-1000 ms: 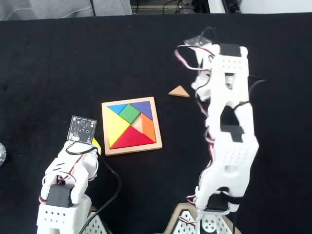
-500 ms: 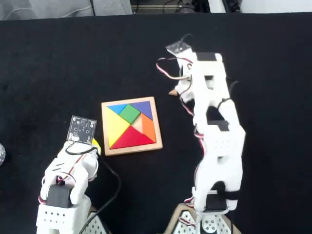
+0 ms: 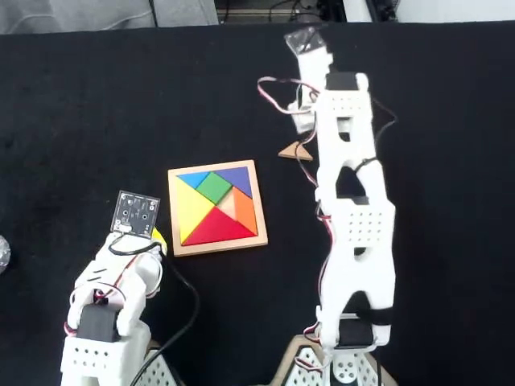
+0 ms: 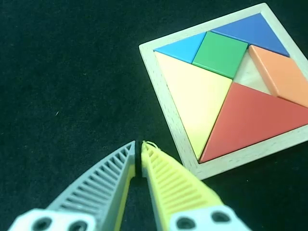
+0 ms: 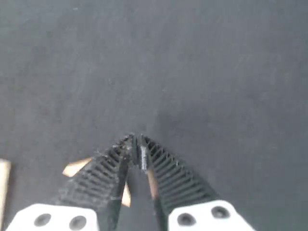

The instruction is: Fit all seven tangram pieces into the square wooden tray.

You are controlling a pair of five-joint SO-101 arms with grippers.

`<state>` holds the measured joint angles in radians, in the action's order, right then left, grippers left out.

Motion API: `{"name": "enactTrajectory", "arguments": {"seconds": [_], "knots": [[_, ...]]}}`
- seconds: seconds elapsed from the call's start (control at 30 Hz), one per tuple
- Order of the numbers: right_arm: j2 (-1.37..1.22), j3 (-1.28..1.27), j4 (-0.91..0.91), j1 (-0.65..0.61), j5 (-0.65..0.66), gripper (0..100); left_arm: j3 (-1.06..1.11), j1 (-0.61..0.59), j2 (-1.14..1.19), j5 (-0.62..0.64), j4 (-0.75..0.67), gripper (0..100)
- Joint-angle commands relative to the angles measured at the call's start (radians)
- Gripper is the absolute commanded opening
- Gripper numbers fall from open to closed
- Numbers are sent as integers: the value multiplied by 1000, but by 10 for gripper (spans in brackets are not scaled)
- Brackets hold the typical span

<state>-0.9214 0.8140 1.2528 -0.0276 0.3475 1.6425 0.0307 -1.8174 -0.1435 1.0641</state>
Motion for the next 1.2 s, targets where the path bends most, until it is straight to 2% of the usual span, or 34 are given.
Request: {"name": "enactTrajectory", "arguments": {"seconds": [0.0, 0.23, 0.47, 0.57, 0.7, 0.83, 0.93, 1.03, 1.17], "knots": [[-53, 74, -14, -6, 17, 11, -8, 8, -6, 0, -15, 33], [-105, 251, 290, -83, 157, 11, -8, 12, -6, 0, -15, 33], [-153, 308, 493, -196, 304, 11, -8, 8, -6, 0, -15, 33], [-137, 260, 516, -196, 310, 11, -8, 7, -6, 0, -15, 33], [-12, 81, 516, -135, 327, 11, -8, 4, -6, 0, -14, 33], [275, -222, 503, -98, 371, 11, -8, 8, -6, 0, -12, 33], [561, -432, 420, -68, 298, 11, -8, 12, -6, 0, -14, 33], [811, -668, 261, -31, 158, 11, -8, 12, -6, 0, -14, 33], [1006, -1029, 29, -20, 75, 11, -8, 12, -6, 0, -12, 33]]}}
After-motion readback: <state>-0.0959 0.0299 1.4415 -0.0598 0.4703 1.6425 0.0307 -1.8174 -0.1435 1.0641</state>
